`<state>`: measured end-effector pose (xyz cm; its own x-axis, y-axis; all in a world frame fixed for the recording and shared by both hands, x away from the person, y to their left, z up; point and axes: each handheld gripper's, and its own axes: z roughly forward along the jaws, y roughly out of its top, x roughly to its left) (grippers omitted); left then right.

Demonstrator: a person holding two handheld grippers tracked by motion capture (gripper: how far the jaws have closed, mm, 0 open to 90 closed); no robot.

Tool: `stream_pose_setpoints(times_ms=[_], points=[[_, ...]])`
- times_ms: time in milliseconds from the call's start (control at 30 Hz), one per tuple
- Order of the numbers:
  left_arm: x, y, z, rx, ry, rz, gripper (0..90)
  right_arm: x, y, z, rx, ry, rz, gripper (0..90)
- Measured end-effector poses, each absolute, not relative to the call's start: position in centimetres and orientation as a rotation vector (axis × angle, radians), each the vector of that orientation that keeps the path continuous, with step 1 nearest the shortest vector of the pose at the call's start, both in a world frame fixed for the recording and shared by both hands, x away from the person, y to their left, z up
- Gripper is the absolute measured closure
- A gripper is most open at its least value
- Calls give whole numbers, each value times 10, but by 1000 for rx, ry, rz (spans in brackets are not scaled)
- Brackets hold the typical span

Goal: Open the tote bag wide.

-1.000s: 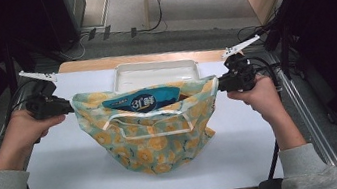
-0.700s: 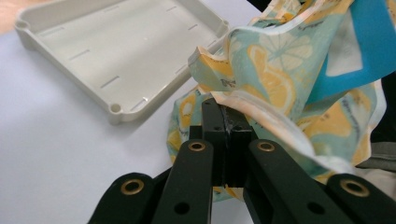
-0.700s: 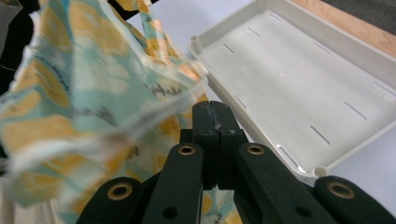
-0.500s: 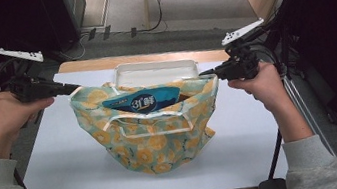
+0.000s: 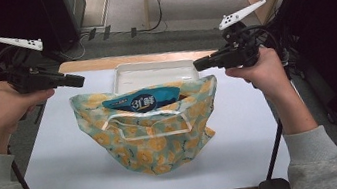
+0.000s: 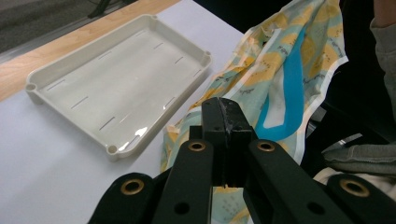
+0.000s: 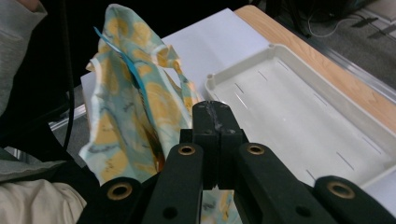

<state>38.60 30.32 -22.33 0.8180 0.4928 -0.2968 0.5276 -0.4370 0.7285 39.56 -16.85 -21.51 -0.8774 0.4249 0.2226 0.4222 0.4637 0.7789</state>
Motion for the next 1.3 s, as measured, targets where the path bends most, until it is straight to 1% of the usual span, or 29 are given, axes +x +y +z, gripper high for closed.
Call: stream_pose_setpoints(times_ms=[267, 500, 600, 867, 1300], points=[[382, 285, -226, 2122, 724, -82, 900, 381, -157, -215, 703, 2711, 1445, 900], [380, 273, -239, 2144, 725, -84, 900, 371, -149, -217, 626, 2742, 1462, 900], [378, 271, -247, 2150, 733, -95, 900, 370, -147, -228, 620, 2765, 1430, 900], [377, 272, -266, 2150, 764, -139, 886, 367, -151, -243, 637, 2786, 1392, 889], [368, 272, -282, 2157, 767, -132, 874, 360, -154, -266, 677, 2785, 1370, 892]])
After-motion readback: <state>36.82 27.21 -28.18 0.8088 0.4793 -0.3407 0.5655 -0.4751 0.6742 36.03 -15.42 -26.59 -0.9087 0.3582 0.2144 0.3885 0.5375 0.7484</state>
